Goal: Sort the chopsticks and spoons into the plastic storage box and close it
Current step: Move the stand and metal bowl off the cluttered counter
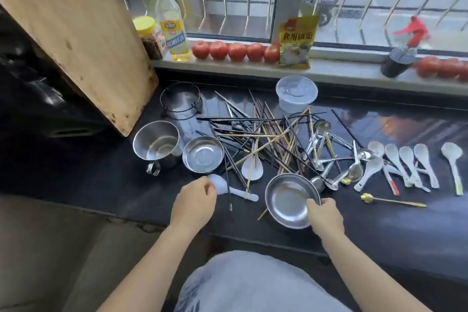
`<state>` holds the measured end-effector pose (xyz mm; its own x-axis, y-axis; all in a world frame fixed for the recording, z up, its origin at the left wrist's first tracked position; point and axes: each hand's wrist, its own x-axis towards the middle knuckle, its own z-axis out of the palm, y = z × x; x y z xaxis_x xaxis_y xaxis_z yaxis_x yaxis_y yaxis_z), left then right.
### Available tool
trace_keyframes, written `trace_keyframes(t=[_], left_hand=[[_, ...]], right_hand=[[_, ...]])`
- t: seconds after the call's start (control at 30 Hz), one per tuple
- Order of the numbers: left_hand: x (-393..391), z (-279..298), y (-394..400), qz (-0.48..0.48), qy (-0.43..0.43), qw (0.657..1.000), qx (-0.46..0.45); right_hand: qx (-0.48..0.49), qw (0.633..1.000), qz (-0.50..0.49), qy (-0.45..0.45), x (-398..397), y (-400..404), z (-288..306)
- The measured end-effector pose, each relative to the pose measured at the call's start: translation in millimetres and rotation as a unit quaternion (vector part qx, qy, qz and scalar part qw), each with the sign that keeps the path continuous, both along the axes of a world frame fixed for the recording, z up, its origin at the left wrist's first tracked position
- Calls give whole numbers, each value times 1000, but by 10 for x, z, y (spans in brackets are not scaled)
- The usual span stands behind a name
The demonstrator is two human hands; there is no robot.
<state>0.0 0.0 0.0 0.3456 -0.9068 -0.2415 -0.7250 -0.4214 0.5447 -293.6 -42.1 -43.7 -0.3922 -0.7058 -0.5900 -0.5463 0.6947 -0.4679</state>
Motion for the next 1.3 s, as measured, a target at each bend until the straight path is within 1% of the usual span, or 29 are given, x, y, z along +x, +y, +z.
trace_keyframes(t=[0.07,0.17,0.23,0.3,0.33,0.4,0.47,0.53,0.6,0.67,0.7,0.73,0.8,0.83,0.87,0.9,0.93,0.97,1.0,1.07,1.1,1.13,1.2,1.23,1.27,1.3], left_hand=[[305,-82,-180,-37,-38,999,7],[562,-276,-398,-152,-119,981,11],[638,-409,-451,-210,-167,963,-7],[663,-489,-467,-230,-202,951,-33],[663,-534,-470,-232,-215,948,-41],[619,-630,-445,-231,-220,946,-54],[578,-669,-424,-235,-228,942,-71],[588,-714,-439,-248,-243,934,-80],[665,-734,-484,-278,-270,919,-68],[763,-738,-590,-315,-304,897,-60],[792,-698,-649,-330,-312,890,-48],[812,-670,-710,-335,-309,889,-40],[790,-488,-787,-314,-255,913,-46],[759,-345,-785,-282,-197,938,-48],[729,-189,-755,-236,-117,961,-80],[719,10,-691,-178,-21,979,-96],[744,216,-602,-129,95,984,-76],[801,421,-500,-86,194,975,-69],[884,601,-399,-51,265,960,-79],[1107,849,-233,17,364,925,-103],[1230,916,-194,54,418,900,-115],[1348,954,-181,96,480,863,-125],[1559,984,-217,174,592,775,-136],[1655,988,-246,201,624,741,-144],[1748,981,-269,220,640,719,-158],[1817,960,-291,227,644,710,-173]], right_hand=[[16,999,-38,29,148,-30,-67],[21,992,-113,46,270,85,-22],[-10,986,-159,57,309,170,61],[-49,978,-195,53,348,241,184],[-70,975,-210,34,377,264,241],[-83,968,-232,-41,463,284,337],[-73,953,-257,-142,560,270,412],[-57,937,-274,-209,698,245,490],[-56,934,-275,-222,816,233,485],[-66,933,-274,-222,898,231,453],[-70,931,-278,-225,926,220,438],[-74,926,-287,-233,953,207,433],[-88,907,-311,-268,984,174,455],[-98,899,-318,-284,984,143,470],[-108,894,-317,-298,992,98,509],[-116,889,-314,-312,1001,41,537],[-123,884,-311,-326,1019,-28,562],[-132,878,-307,-344,1047,-108,568],[-138,869,-302,-367,1097,-187,590],[-142,850,-291,-415,1241,-328,651],[-140,841,-283,-440,1316,-382,672],[-136,830,-272,-467,1397,-425,695],[-126,810,-267,-507,1537,-491,728],[-122,807,-261,-515,1593,-522,727],[-116,808,-247,-523,1656,-552,738],[-112,812,-235,-523,1699,-577,737]])
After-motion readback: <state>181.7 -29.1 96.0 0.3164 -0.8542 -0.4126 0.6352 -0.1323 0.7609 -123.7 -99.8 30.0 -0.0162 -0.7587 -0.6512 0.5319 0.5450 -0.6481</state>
